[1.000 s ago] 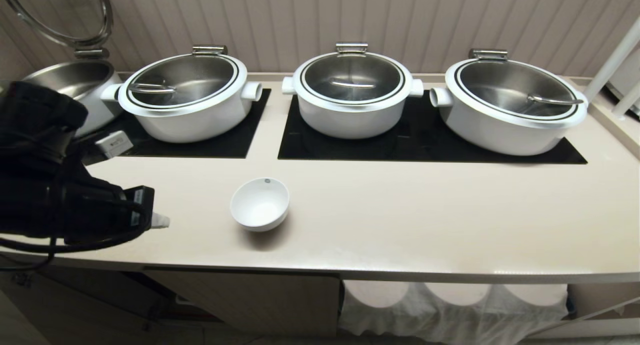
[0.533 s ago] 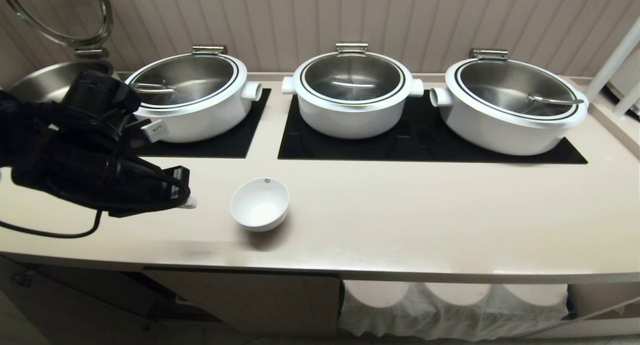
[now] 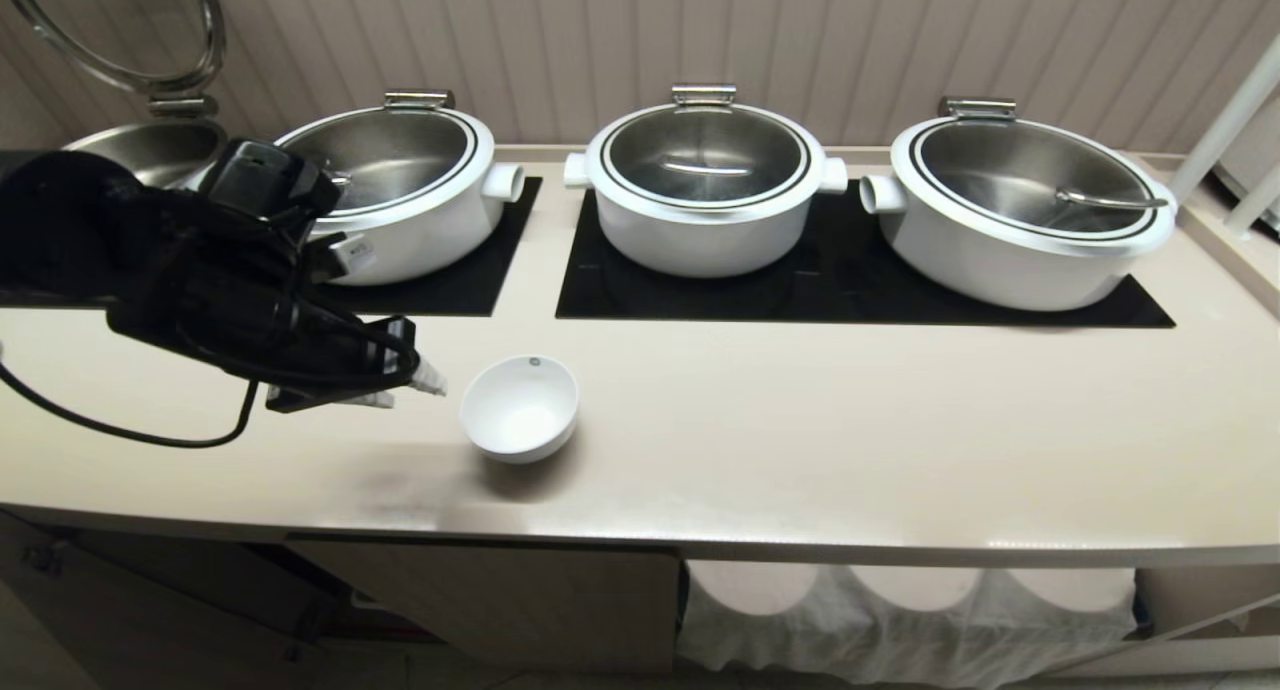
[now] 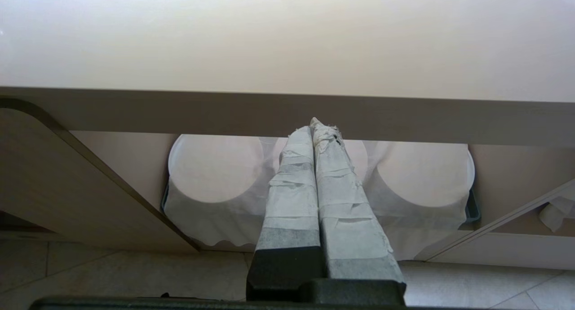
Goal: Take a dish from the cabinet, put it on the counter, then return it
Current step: Pick up the bowl from the table
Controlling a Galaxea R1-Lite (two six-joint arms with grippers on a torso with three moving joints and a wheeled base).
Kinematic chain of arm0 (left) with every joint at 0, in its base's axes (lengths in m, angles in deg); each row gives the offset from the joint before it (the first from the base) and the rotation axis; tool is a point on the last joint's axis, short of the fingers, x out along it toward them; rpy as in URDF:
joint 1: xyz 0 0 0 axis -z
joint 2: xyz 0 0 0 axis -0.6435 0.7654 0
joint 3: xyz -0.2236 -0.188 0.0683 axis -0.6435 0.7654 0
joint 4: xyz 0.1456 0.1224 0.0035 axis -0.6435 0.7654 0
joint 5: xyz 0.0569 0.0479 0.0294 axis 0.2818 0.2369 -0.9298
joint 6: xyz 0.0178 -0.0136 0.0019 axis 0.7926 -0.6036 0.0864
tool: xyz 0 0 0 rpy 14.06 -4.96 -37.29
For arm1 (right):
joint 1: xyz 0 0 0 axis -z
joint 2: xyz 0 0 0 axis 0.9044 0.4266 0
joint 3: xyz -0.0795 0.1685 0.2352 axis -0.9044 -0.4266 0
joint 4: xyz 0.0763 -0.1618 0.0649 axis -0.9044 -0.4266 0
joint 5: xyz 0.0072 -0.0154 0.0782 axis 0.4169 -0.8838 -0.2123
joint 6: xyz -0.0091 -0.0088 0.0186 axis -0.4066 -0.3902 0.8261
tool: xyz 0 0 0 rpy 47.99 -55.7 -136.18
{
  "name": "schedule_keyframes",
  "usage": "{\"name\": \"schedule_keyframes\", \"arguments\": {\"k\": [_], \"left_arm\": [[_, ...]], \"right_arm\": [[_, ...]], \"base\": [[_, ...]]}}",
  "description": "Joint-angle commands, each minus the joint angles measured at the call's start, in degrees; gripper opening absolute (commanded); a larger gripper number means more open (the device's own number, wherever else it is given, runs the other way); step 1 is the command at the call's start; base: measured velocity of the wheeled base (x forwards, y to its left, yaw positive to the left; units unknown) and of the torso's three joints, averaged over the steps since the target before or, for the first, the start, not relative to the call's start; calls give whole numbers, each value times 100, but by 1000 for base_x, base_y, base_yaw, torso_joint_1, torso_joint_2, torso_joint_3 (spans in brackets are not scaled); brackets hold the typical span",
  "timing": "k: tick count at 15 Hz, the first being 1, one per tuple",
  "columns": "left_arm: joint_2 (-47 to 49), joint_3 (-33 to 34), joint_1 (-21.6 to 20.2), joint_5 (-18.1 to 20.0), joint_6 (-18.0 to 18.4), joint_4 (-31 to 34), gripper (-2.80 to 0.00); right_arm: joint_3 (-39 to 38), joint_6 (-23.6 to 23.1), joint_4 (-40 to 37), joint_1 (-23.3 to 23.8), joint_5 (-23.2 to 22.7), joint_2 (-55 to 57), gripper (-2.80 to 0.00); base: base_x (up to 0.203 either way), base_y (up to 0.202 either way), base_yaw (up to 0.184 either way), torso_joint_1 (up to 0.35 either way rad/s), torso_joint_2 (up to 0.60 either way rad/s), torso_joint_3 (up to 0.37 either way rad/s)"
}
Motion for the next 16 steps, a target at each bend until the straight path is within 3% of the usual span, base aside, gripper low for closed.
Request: {"name": "schedule_keyframes", "arguments": {"k": [1,8,16], "left_arm": [[207,-132,64,6,-12,9,0],[949,-946,130,9,-15,64,0],[1501,-1389,367,0,16,174,0]], "right_arm": [[0,1,1,2,1,-2,-280],[0,1,1,2,1,-2,-280],[0,1,1,-6,1,-2,-280]], "base": [[0,0,0,0,0,0],[0,0,0,0,0,0],[0,0,0,0,0,0]]}}
